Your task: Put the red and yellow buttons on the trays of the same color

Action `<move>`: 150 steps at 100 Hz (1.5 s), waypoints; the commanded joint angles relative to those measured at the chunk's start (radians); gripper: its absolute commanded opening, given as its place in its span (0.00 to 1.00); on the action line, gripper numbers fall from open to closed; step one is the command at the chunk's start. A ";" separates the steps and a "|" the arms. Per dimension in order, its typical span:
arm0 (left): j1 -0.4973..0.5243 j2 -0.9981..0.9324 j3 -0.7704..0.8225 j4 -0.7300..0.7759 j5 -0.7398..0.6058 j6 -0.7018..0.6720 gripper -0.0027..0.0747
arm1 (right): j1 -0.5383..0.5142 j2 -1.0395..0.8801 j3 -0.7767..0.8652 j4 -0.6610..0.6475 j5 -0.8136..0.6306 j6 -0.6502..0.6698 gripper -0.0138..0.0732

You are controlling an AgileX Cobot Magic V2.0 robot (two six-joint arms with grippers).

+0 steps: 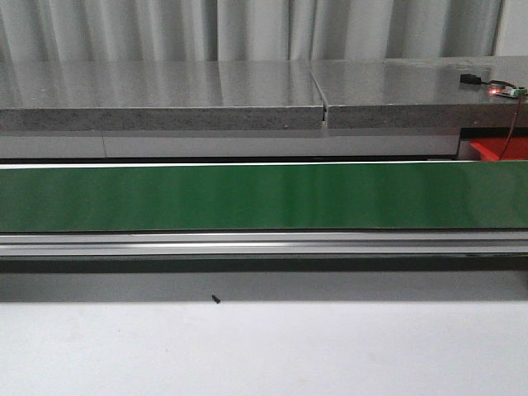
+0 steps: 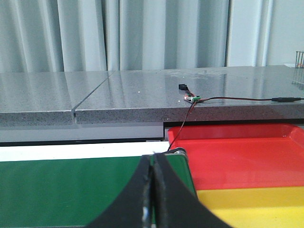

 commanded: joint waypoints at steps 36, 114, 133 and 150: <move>0.001 -0.033 0.042 -0.002 -0.083 -0.008 0.01 | -0.003 -0.022 -0.013 -0.006 -0.084 -0.006 0.09; 0.001 -0.033 -0.038 -0.035 0.072 -0.008 0.01 | -0.003 -0.022 -0.013 -0.006 -0.084 -0.006 0.09; 0.001 -0.017 -0.197 -0.037 0.305 -0.008 0.01 | -0.003 -0.022 -0.013 -0.006 -0.084 -0.006 0.09; 0.001 0.057 -0.305 -0.029 0.398 -0.008 0.01 | -0.003 -0.022 -0.013 -0.006 -0.084 -0.006 0.09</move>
